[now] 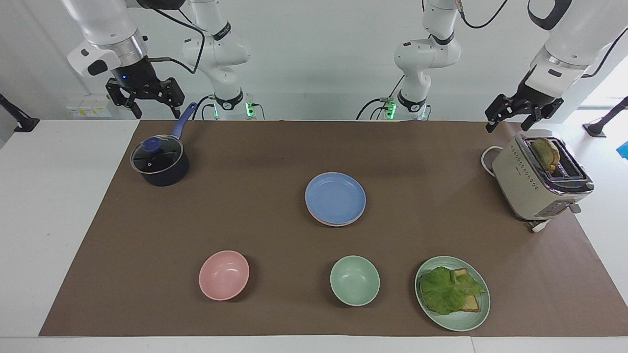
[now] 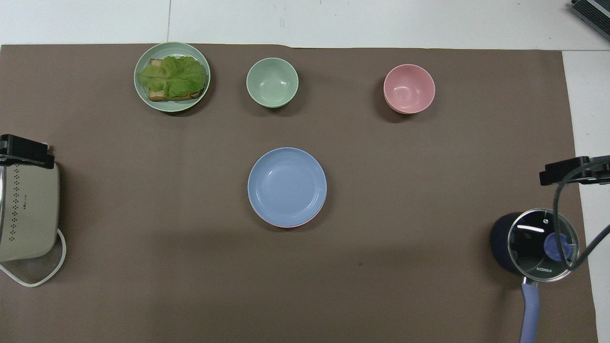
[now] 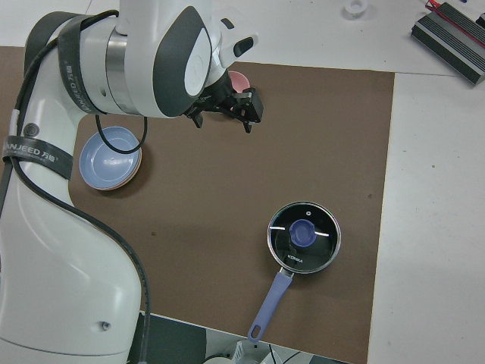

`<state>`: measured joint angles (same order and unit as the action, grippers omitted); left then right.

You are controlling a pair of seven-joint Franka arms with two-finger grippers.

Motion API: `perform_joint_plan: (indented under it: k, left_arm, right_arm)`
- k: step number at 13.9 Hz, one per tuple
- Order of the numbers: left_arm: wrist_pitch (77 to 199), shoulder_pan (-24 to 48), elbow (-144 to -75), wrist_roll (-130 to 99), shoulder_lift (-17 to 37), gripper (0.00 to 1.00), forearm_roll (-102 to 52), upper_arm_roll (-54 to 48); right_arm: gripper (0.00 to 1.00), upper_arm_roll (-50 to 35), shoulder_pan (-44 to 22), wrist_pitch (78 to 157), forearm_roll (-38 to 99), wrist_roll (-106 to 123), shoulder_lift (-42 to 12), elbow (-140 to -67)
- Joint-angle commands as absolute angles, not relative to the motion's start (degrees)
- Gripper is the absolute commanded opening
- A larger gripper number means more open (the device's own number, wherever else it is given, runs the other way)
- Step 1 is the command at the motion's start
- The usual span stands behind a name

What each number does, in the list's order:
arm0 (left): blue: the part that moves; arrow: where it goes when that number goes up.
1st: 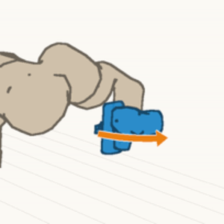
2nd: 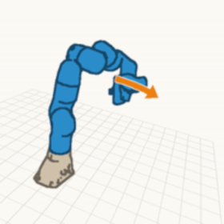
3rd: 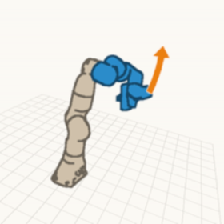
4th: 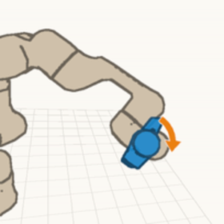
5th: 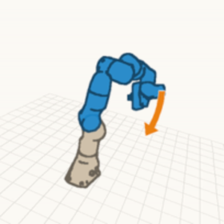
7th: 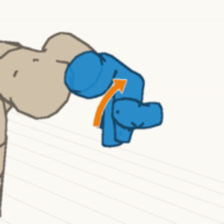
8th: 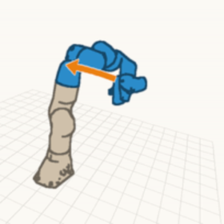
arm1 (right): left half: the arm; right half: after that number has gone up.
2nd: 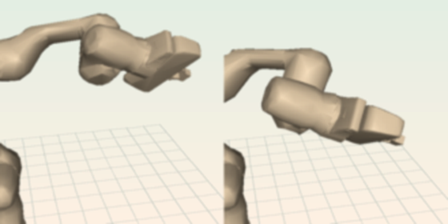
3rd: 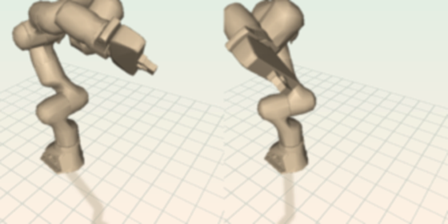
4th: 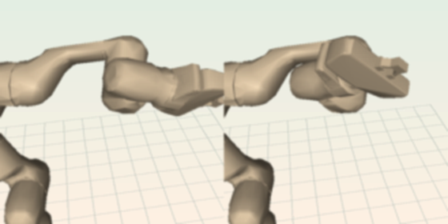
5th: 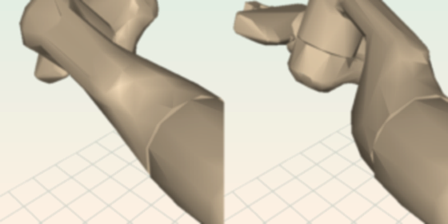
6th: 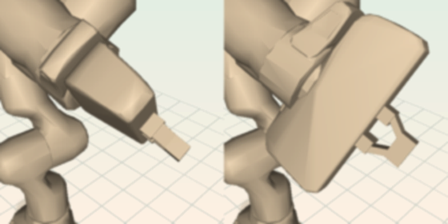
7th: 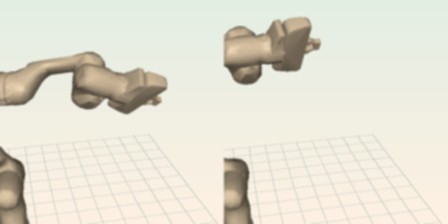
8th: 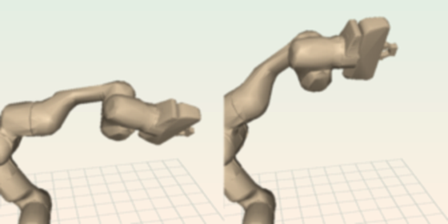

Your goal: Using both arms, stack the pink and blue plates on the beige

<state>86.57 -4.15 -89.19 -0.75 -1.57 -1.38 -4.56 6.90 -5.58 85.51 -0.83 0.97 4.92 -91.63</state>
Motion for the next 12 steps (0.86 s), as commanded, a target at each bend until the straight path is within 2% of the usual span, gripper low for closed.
perform_joint_plan:
  k: [1, 12]
  left_arm:
    - [85.4, -4.3, -88.9, -1.3, -2.1, 1.00, -0.7, -4.7]
    - [85.4, -4.3, -88.9, -1.3, -2.1, 1.00, -0.7, -4.7]
  right_arm:
    - [1.00, 6.9, -4.8, 85.3, 0.1, 2.6, 6.1, -92.5]
    - [1.00, 6.9, -4.8, 85.2, 0.0, 2.6, 6.4, -93.1]
